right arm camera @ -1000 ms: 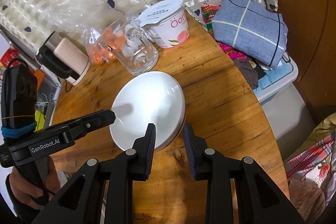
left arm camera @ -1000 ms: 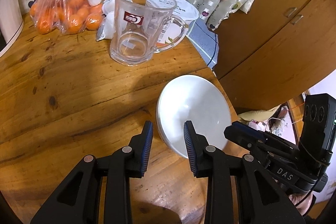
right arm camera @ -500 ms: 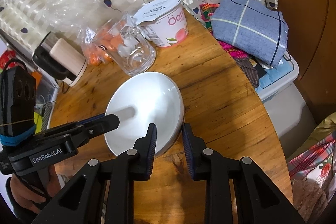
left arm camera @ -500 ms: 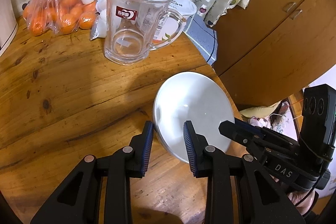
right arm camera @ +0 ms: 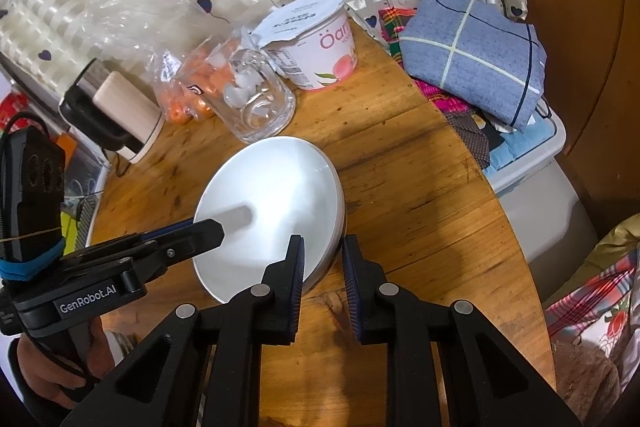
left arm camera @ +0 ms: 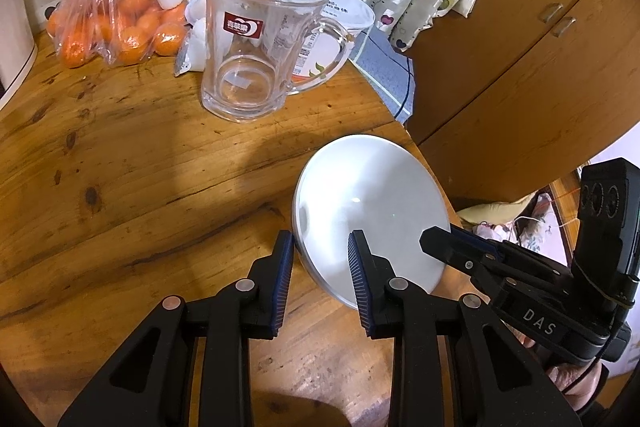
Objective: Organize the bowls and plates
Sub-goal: 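Close both grippers on the rim of the blue-rimmed white bowl, then lift the blue-rimmed bowls and carry them toward the steel bowl on the plates, then lower the held blue-rimmed bowls into the steel bowl with both grippers, then tilt both grippers and seat the blue-rimmed bowls down inside the steel bowl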
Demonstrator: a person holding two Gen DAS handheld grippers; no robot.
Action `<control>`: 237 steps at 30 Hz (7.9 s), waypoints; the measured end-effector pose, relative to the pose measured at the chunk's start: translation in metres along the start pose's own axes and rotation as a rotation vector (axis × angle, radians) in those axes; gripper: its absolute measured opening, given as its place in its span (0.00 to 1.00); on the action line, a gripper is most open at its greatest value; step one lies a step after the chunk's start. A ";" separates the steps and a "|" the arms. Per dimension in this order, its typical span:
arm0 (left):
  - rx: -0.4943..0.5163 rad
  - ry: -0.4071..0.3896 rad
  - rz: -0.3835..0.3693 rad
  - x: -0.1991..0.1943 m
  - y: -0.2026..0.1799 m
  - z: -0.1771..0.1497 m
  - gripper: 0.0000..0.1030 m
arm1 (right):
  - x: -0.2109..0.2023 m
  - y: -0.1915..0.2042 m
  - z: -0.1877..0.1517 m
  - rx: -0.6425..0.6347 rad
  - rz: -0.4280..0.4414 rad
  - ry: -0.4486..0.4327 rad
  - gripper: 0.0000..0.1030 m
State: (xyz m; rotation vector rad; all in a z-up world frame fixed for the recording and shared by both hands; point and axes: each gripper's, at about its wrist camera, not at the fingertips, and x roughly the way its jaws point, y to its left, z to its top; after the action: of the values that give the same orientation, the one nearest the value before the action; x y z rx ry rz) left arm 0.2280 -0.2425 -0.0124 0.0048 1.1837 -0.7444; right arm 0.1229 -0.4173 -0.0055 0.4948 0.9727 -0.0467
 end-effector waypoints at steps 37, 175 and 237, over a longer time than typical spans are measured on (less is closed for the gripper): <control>-0.023 -0.100 0.051 -0.086 -0.006 -0.052 0.29 | -0.066 0.061 -0.034 -0.098 0.059 -0.058 0.18; -0.043 -0.269 0.175 -0.141 -0.002 -0.215 0.29 | -0.087 0.099 -0.153 -0.255 0.193 0.024 0.47; -0.250 -0.176 -0.050 -0.103 0.060 -0.232 0.27 | -0.039 0.036 -0.156 -0.054 0.308 0.173 0.09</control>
State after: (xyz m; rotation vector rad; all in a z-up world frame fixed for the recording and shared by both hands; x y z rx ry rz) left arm 0.0487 -0.0551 -0.0428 -0.2936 1.1038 -0.6226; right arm -0.0120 -0.3267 -0.0331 0.6014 1.0539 0.3025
